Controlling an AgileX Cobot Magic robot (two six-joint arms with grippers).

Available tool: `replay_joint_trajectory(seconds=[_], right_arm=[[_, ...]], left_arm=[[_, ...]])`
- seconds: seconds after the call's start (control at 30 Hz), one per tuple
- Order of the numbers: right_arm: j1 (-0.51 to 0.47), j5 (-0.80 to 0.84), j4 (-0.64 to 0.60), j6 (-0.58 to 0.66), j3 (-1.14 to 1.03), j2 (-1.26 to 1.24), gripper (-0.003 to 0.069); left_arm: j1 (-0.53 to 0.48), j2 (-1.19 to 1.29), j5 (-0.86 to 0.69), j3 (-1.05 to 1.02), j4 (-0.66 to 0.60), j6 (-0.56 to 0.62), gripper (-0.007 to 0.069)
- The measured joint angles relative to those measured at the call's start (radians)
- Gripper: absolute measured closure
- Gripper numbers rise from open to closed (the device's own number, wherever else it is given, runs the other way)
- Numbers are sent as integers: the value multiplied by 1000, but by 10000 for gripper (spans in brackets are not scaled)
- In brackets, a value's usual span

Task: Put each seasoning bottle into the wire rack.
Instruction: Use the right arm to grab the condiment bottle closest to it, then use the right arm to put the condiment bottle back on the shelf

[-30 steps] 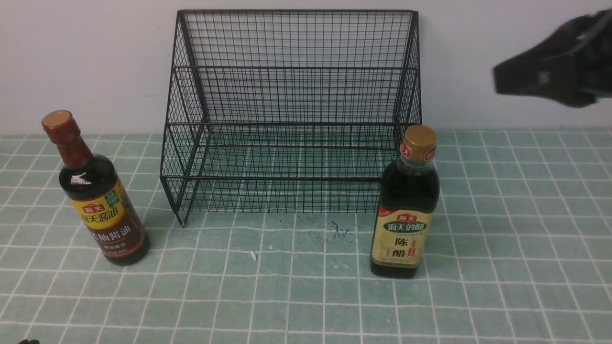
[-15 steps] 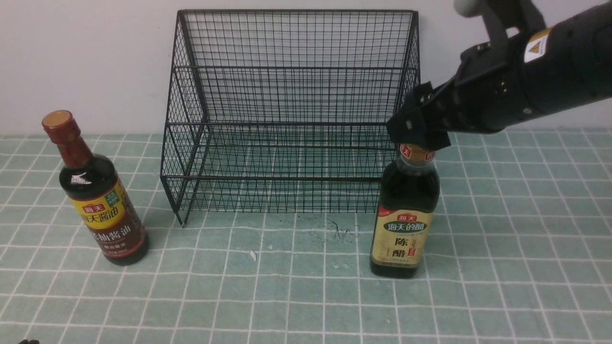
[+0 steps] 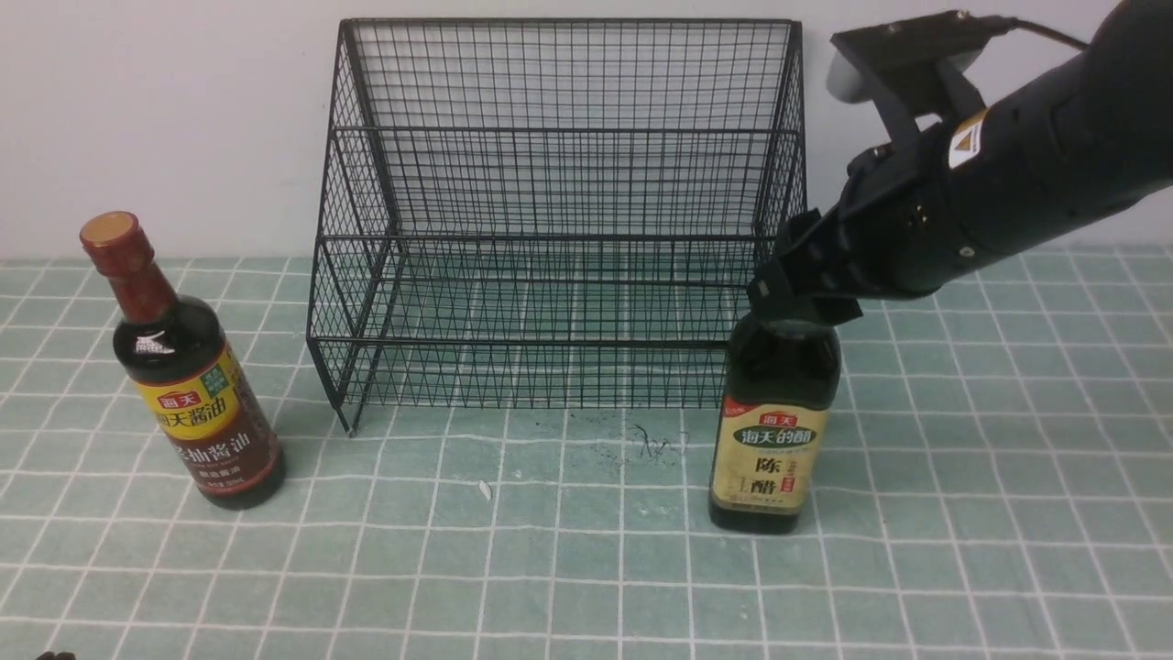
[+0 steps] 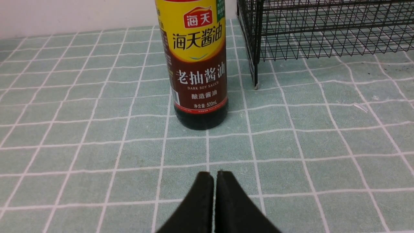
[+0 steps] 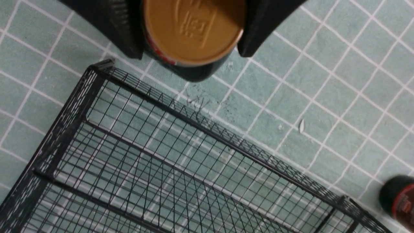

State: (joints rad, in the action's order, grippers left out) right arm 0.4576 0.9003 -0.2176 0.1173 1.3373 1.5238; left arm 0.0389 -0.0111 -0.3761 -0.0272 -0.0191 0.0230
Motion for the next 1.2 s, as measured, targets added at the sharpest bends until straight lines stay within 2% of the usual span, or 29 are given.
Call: replay_joint_trajectory(seconds=[0.23, 0.47, 0.73, 1.03, 1.2], right_arm=[[0, 156, 5, 18, 76, -1, 323], [0, 303, 8, 21, 326, -32, 323], [0, 241, 9, 54, 488, -31, 323], [0, 83, 16, 73, 532, 87, 323], [0, 58, 18, 73, 532, 167, 323]], left_arm=[[0, 0, 0, 0, 0, 0, 631], [0, 0, 0, 0, 0, 0, 631], [0, 0, 0, 0, 0, 0, 631], [0, 0, 0, 0, 0, 0, 631], [0, 0, 0, 0, 0, 0, 631]])
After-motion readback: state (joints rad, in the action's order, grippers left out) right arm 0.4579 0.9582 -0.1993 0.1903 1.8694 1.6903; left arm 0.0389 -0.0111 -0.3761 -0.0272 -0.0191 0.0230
